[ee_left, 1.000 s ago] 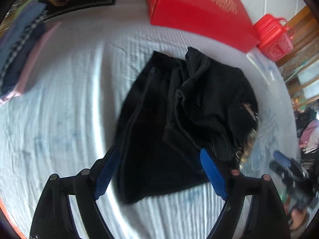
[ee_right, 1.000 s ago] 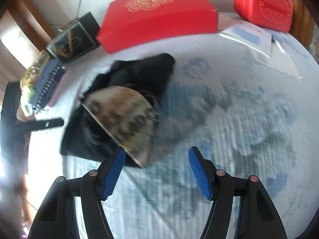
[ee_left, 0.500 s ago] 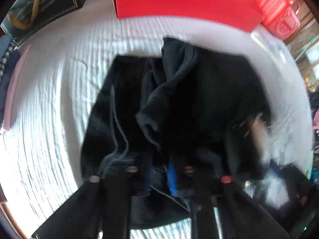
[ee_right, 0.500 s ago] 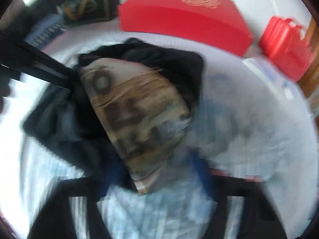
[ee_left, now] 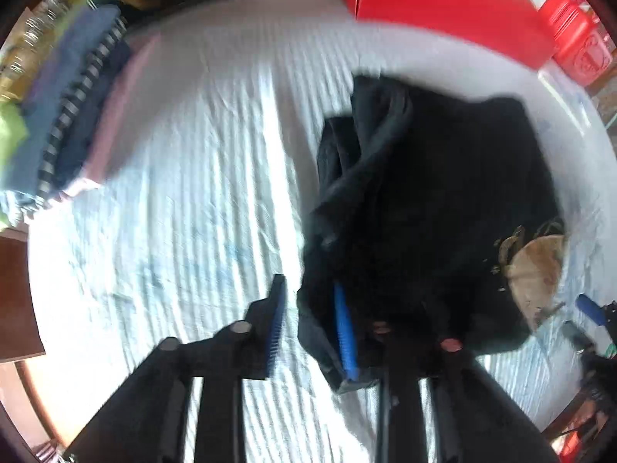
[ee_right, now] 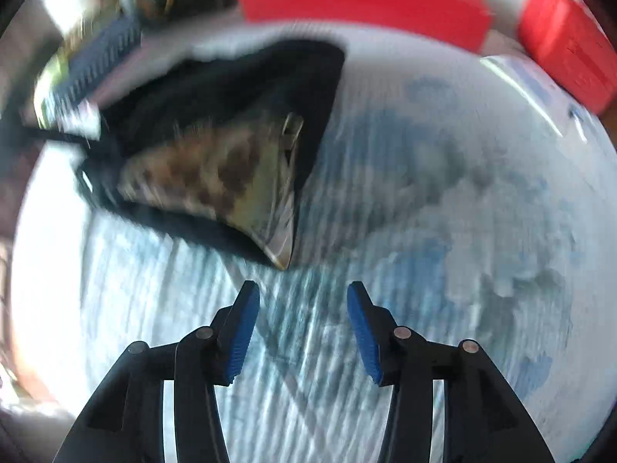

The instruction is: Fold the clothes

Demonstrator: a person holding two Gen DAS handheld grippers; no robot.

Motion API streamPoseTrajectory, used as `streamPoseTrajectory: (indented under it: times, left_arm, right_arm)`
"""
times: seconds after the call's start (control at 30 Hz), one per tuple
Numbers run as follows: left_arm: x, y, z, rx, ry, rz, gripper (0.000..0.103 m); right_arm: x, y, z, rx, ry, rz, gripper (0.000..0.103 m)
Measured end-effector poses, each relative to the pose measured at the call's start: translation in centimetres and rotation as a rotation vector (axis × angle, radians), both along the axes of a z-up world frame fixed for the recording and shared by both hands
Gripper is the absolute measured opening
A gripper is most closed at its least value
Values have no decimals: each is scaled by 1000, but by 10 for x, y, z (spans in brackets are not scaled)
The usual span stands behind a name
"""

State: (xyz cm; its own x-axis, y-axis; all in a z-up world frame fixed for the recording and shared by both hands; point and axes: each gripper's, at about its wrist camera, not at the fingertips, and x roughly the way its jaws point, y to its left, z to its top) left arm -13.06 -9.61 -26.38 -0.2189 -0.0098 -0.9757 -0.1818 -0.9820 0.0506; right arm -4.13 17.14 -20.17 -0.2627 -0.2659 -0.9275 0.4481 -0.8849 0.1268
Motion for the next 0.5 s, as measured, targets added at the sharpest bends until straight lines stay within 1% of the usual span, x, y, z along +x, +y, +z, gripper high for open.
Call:
streamPoseTrajectory:
  times: [0.03, 0.07, 0.1, 0.13, 0.17, 0.2, 0.23, 0.27, 0.3, 0.37, 0.43, 0.47, 0.5]
  left_arm:
    - [1, 0, 11, 8, 29, 0, 42]
    - [3, -1, 25, 25, 69, 3, 47]
    - [6, -1, 39, 42, 108, 7, 59]
    - [9, -1, 51, 63, 138, 12, 68]
    - [13, 1, 56, 91, 143, 9, 70]
    - [17, 3, 60, 115, 146, 6, 71]
    - [21, 4, 57, 114, 133, 3, 71]
    - [25, 5, 52, 111, 119, 2, 71]
    - [26, 3, 41, 95, 99, 14, 71]
    - [27, -1, 19, 70, 56, 40, 71]
    - [26, -6, -6, 138, -20, 86, 71]
    - [27, -4, -16, 184, -50, 98, 71]
    - [26, -4, -22, 212, -62, 101, 69]
  right_arm:
    - [-4, 6, 11, -35, 9, -22, 47]
    - [-9, 10, 22, -69, 22, -40, 47]
    - [-13, 9, 29, -82, 35, -42, 47]
    - [-16, 9, 36, -95, 48, -44, 47]
    - [-19, 7, 41, -99, 62, -43, 47]
    - [-21, 2, 40, -68, 75, -29, 47]
    - [-22, -3, 39, -42, 86, -15, 47]
    - [-20, -7, 37, -28, 89, -2, 47]
    - [-17, -11, 33, -15, 94, 12, 47]
    - [-10, -21, 18, 18, 112, 48, 52]
    - [-2, -31, 4, 51, 130, 83, 53]
    - [1, -36, -3, 68, 139, 101, 54]
    - [5, -41, -11, 84, 148, 119, 54]
